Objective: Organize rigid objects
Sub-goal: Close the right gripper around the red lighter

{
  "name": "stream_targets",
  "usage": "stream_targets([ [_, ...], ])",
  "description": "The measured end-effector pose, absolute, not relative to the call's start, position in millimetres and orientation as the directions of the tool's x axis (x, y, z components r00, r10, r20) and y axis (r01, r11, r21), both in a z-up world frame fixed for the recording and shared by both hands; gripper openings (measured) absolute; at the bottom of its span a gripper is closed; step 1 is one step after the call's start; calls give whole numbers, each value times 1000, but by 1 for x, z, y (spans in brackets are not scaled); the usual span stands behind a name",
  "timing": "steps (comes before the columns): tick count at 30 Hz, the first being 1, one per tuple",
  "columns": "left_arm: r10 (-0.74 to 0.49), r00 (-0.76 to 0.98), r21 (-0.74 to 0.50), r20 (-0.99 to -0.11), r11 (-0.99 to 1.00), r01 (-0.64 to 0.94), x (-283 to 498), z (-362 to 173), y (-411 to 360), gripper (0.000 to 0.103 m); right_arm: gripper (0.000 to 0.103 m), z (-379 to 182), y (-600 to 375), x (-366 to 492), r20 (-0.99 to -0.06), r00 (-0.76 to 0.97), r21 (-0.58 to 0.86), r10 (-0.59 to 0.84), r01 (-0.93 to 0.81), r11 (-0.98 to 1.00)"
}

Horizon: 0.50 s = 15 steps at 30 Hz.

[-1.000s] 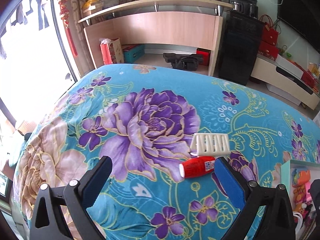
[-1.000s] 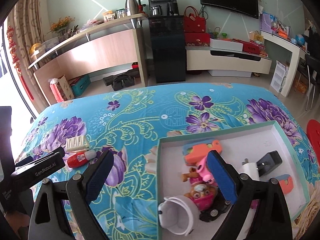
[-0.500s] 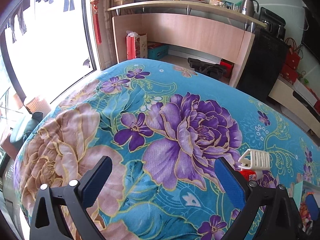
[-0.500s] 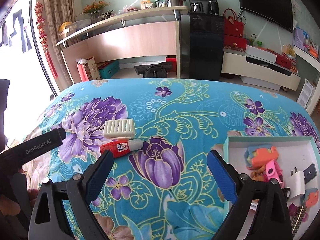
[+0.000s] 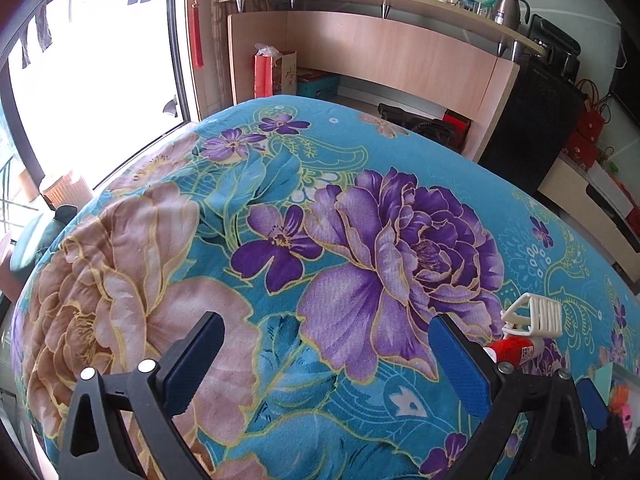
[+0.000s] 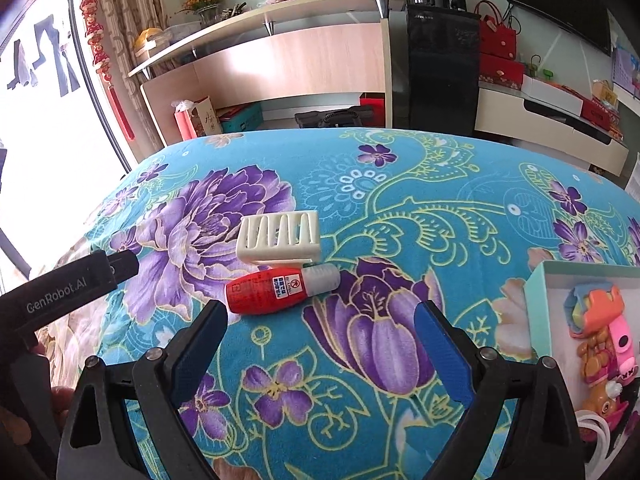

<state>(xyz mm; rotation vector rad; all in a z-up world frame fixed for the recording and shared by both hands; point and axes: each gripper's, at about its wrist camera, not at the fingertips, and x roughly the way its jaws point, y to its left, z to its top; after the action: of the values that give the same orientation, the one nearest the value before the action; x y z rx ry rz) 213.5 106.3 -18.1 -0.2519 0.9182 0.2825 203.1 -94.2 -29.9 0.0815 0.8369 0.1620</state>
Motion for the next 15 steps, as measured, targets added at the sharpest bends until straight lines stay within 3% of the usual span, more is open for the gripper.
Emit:
stream_targets([
  [15, 126, 514, -91, -848, 922, -376, 217, -37, 119, 103, 95, -52, -77, 230, -771, 602, 136, 206, -160, 978],
])
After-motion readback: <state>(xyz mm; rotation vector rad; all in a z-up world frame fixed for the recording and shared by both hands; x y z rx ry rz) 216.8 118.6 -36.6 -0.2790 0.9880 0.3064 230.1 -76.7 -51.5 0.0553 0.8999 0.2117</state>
